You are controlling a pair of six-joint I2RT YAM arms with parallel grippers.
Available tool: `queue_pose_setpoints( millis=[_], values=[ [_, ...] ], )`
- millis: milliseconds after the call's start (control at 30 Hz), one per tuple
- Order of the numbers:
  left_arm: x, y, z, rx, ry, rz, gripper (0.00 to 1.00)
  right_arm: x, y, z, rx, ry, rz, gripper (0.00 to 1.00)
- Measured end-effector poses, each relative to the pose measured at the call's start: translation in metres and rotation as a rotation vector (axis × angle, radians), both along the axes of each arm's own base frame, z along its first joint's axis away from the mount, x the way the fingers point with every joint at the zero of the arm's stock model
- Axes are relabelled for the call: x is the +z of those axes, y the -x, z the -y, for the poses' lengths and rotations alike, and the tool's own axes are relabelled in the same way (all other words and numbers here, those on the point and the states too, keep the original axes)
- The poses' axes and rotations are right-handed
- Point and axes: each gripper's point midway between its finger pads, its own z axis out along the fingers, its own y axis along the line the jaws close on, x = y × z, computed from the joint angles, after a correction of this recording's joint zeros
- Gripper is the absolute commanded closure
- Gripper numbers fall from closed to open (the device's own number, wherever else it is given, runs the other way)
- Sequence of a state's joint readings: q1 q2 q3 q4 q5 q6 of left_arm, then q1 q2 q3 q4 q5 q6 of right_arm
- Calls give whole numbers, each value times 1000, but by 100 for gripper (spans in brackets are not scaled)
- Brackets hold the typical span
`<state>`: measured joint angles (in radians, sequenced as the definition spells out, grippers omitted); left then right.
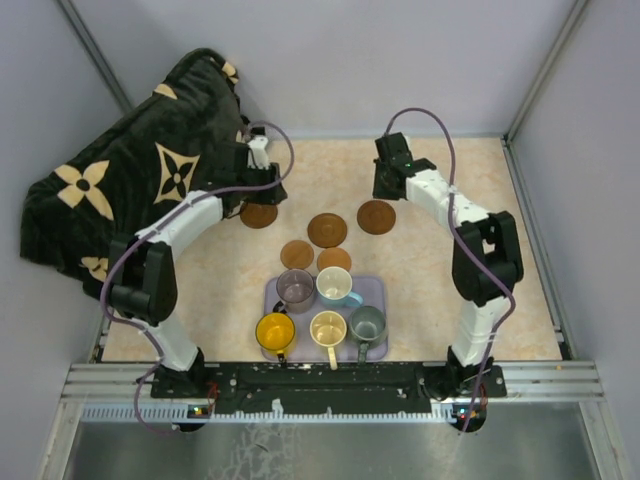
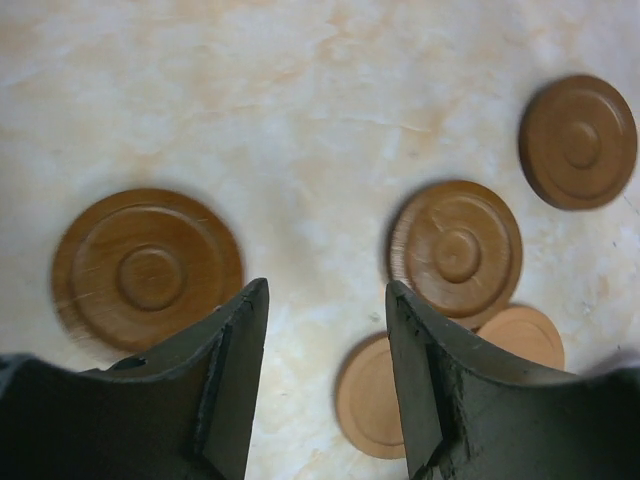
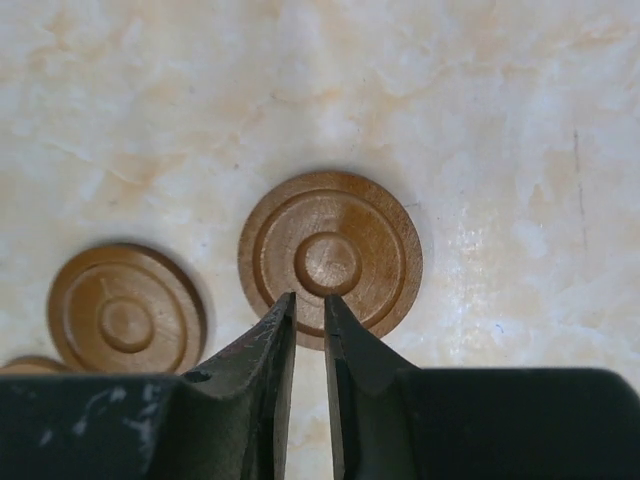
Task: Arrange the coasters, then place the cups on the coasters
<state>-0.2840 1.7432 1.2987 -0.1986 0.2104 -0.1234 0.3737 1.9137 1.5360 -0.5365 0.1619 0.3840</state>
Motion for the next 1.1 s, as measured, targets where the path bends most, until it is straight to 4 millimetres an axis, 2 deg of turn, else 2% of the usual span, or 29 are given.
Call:
queue_pose_setpoints(
  millis=[133,233,333,567,700,800,1033,1100],
  values=[
    [-5,22,53,-136,-42,20,43,37,5,0,-2,-39,91,41],
    [-19,39,86,-221,-68,1,42,56,19,7,-18,-56,135,31],
    [-39,43,102,-261,-105,-27,41,71,42,18,-37,-63,166,27],
    [-72,37,110,-278,-173,-74,46,113,82,41,-81,-104,287,23],
    [-86,36,112,-281,-195,-99,47,135,94,47,-102,-135,346,23],
    [-93,32,113,-274,-218,-107,46,139,99,49,-110,-149,358,23],
    [-113,19,105,-229,-295,-124,46,132,104,48,-108,-161,339,28],
    [-113,13,100,-196,-325,-116,46,131,106,45,-95,-172,330,30]
  ],
)
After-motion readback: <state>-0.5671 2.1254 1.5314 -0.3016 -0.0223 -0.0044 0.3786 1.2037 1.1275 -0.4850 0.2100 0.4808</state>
